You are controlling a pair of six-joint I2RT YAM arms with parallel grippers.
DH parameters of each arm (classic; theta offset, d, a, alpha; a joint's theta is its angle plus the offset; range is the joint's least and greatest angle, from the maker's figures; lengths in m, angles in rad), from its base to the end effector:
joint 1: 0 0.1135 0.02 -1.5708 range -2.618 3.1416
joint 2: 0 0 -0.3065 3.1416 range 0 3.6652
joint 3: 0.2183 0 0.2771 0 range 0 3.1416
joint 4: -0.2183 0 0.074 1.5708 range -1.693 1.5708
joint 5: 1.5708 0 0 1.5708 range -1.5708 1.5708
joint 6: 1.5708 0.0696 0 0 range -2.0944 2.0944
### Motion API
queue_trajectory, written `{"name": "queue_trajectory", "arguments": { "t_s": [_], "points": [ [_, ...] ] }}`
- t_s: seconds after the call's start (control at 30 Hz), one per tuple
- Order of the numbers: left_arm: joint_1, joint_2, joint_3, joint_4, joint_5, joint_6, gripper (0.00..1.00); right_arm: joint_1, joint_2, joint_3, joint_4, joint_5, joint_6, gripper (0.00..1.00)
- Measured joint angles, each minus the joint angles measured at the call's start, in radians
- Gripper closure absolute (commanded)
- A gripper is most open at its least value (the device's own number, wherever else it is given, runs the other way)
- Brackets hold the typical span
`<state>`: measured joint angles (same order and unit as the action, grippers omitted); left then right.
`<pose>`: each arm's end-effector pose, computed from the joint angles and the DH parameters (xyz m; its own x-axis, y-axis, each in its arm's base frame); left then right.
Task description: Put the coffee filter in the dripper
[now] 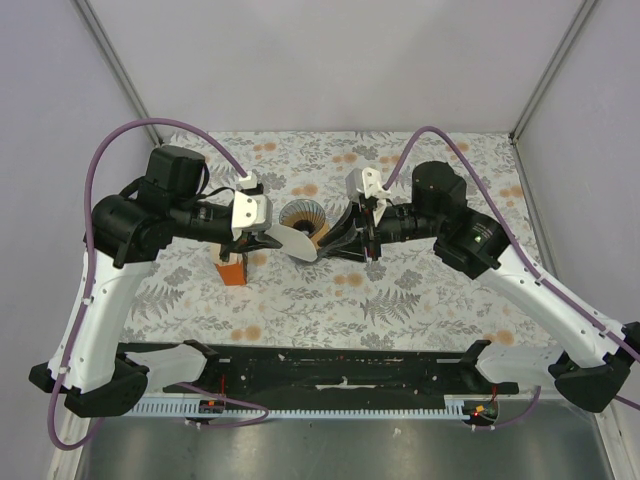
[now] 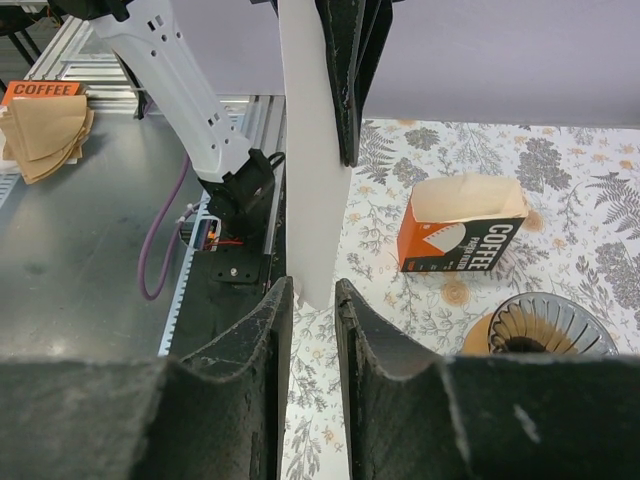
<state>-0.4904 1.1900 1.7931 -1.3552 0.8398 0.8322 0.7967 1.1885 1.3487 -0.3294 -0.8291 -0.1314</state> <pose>0.1369 -0.1318 0.5186 0.1814 0.4627 -0.8677 0.9802 -0.0138 0.1975 0.1607 0.2378 0.4799 0.0131 -0.1132 -0.9935 -0.9980 -0.0628 -0.0061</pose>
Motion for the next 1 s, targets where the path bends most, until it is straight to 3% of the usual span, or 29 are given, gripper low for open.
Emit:
{"name": "queue_trajectory", "arguments": {
  "t_s": [0.43, 0.67, 0.77, 1.0],
  "points": [
    [0.000, 0.000, 0.000, 0.000, 0.000, -0.001, 0.98, 0.006, 0.005, -0.001, 0.001, -0.001, 0.004, 0.99],
    [0.000, 0.000, 0.000, 0.000, -0.001, -0.001, 0.98, 0.007, 0.005, -0.019, 0.005, 0.016, 0.003, 1.00],
    [0.000, -0.001, -0.005, 0.000, -0.001, 0.000, 0.98, 0.007, 0.005, -0.020, 0.007, 0.045, 0.005, 0.89],
    [0.000, -0.002, -0.013, -0.001, 0.000, -0.001, 0.98, 0.011, 0.006, -0.020, 0.037, 0.060, 0.021, 0.83]
  ]
}}
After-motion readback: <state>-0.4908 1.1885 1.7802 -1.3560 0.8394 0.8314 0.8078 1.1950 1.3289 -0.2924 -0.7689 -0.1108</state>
